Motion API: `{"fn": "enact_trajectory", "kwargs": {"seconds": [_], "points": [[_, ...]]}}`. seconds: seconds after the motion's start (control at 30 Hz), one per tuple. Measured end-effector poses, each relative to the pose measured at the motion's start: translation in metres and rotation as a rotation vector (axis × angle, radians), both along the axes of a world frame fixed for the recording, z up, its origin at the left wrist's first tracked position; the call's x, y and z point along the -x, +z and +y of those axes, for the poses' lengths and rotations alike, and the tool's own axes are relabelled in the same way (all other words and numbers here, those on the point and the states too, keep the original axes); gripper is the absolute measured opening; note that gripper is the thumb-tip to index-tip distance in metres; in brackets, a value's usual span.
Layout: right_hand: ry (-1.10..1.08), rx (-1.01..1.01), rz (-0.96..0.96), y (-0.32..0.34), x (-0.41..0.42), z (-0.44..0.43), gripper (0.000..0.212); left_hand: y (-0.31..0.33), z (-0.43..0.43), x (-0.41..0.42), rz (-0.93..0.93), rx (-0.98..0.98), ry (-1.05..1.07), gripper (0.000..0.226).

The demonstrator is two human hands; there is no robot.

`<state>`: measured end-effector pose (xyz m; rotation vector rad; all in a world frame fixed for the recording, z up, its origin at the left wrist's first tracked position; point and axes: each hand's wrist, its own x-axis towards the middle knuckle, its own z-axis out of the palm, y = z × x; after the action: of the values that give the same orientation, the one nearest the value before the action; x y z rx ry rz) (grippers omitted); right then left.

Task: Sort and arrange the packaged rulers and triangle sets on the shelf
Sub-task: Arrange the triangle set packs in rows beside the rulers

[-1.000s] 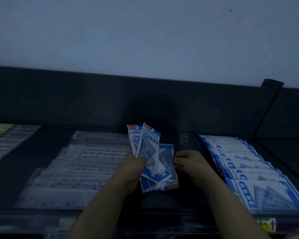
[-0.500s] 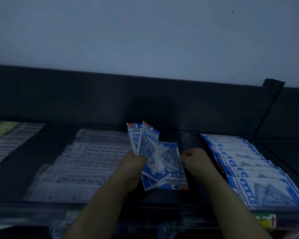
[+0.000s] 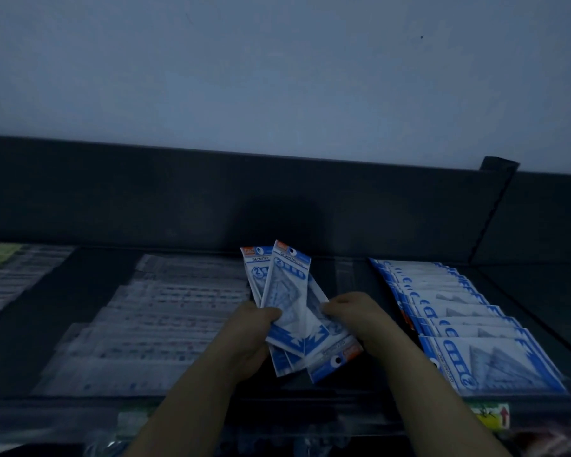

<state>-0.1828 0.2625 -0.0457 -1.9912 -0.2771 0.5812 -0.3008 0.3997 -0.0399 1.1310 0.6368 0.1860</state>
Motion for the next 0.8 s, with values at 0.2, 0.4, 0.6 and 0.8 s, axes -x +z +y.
{"fn": "enact_trajectory", "kwargs": {"seconds": [0.2, 0.4, 0.6, 0.8], "points": [[-0.074, -0.002, -0.165, 0.017, 0.003, -0.012, 0.014, 0.000, 0.014, 0.006, -0.049, -0.001, 0.103, 0.011], [0.266, 0.041, -0.543, 0.059, -0.001, -0.036, 0.020, 0.016, 0.028, 0.012, -0.047, -0.046, 0.124, 0.013], [0.451, 0.183, -0.630, 0.050, -0.007, -0.008, 0.021, 0.016, 0.021, 0.010, -0.025, -0.123, -0.166, 0.019], [-0.026, -0.122, -0.534, 0.019, -0.003, -0.005, 0.071, -0.002, 0.016, 0.005, -0.103, -0.125, -0.014, 0.014]]}}
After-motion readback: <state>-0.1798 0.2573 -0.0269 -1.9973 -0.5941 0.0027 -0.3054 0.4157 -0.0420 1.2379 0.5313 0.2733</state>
